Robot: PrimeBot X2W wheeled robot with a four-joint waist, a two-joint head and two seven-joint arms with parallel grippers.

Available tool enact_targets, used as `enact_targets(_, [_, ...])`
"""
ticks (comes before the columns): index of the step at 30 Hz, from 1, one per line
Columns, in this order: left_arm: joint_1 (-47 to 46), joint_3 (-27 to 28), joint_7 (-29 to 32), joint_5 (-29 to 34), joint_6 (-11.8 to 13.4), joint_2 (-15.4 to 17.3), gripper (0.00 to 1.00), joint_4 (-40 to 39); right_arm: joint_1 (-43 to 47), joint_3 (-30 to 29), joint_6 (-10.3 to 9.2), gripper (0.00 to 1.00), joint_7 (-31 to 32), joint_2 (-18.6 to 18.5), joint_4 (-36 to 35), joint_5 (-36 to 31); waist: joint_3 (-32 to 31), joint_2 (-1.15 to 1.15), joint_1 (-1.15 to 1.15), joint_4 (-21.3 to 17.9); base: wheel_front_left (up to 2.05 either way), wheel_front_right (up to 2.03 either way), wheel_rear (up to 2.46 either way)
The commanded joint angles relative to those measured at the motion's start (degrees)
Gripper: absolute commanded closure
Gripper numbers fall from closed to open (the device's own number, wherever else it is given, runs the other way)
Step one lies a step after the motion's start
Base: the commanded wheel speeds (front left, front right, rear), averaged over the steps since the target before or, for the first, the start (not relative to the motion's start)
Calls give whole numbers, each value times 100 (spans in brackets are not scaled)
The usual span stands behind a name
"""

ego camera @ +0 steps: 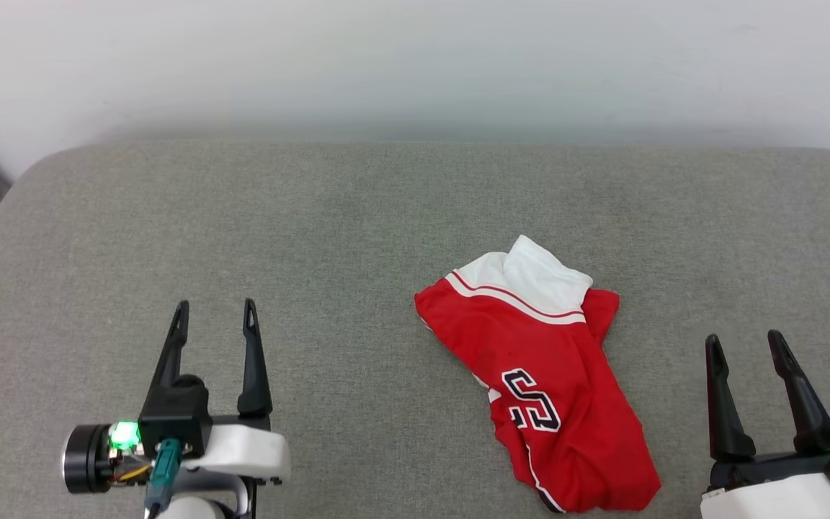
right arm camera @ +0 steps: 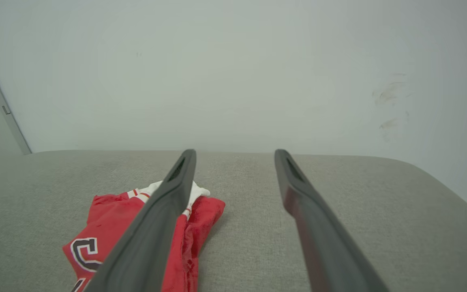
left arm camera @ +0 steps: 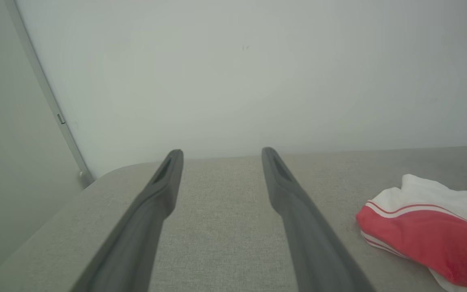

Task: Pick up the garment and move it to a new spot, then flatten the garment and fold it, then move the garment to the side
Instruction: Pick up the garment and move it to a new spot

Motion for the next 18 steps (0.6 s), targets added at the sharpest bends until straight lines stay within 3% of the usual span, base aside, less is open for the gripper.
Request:
enact_targets(1, [68, 47, -14, 42, -40, -30, 0, 1, 58, -8, -4, 0, -14, 5, 32, 66, -14, 0, 0, -8, 0, 0, 0])
enact_targets(18, [1030, 1271, -15, 844, -1035, -1024, 0, 296, 445, -25, -4, 0, -14, 5, 317, 309, -321, 0, 0, -141, 0, 0, 0])
